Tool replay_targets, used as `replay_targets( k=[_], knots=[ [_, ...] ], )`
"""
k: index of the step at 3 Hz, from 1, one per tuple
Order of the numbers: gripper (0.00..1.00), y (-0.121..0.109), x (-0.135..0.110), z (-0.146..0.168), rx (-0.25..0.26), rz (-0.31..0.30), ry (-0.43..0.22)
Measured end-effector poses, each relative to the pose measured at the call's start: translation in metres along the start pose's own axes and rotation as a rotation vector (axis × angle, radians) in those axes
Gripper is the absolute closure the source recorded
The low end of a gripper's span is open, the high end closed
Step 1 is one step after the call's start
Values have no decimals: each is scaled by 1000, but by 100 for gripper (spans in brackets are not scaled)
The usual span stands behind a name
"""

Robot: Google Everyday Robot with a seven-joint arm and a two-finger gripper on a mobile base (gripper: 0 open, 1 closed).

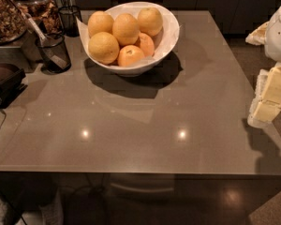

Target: Pick orange from white bowl

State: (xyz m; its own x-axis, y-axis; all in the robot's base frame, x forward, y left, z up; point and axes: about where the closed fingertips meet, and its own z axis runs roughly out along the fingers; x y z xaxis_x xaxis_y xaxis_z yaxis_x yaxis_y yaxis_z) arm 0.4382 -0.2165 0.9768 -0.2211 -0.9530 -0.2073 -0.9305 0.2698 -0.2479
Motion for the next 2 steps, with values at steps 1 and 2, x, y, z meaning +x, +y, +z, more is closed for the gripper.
replay_targets(
  k=[1,2],
  knots=[
    [0,0,0,0,0,0,0],
    [0,-3,-2,-1,1,16,-1]
  ],
)
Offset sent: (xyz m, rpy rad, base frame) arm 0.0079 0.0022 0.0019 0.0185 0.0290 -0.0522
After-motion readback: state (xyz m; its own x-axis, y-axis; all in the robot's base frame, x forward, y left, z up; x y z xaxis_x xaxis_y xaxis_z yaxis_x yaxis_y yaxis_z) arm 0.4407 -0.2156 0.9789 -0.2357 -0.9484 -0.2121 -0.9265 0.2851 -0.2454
